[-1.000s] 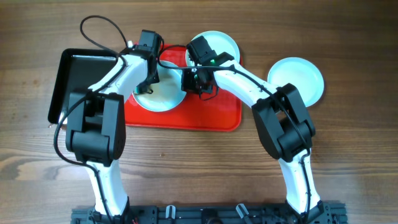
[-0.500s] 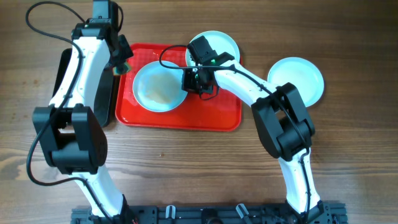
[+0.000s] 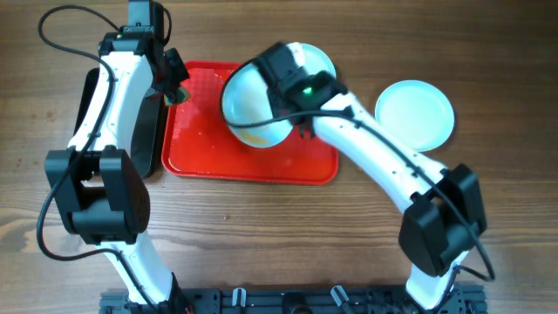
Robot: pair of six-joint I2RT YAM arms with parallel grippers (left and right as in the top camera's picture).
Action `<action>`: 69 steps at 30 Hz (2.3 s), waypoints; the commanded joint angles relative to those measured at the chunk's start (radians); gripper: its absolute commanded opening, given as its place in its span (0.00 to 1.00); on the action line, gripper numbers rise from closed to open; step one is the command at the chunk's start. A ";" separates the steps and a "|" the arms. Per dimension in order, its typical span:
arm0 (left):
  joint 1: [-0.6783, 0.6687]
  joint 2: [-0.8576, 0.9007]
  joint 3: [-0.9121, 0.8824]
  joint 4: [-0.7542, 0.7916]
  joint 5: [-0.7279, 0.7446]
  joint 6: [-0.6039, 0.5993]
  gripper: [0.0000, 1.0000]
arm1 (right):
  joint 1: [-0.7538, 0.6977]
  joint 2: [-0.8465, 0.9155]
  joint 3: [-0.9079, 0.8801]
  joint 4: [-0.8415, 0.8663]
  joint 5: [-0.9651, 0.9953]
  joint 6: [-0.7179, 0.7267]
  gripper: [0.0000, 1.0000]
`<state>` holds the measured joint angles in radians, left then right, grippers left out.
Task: Clean dirty plates on tray and stack at the side
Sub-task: 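Carry the lower plate with the right gripper onto the side plate, then grasp the rim of the last plate with the right gripper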
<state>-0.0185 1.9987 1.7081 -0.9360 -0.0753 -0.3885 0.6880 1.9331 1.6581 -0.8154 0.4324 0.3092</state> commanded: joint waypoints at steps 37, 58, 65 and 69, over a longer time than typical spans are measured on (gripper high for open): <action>0.004 -0.018 0.011 0.003 0.016 -0.013 0.04 | -0.865 -0.149 -0.182 -0.185 -0.493 0.035 0.04; 0.004 -0.018 0.011 0.014 0.019 -0.013 0.04 | -0.356 -0.041 -0.140 0.130 -0.455 0.404 0.52; 0.004 -0.018 0.011 0.015 0.019 -0.013 0.04 | -0.321 0.167 -0.140 0.176 -0.571 0.497 0.40; 0.004 -0.018 0.011 0.014 0.019 -0.013 0.04 | -0.320 0.206 -0.140 0.213 -0.573 0.514 0.27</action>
<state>-0.0185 1.9987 1.7081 -0.9237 -0.0681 -0.3885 0.3687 2.0964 1.5097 -0.6182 -0.1238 0.7971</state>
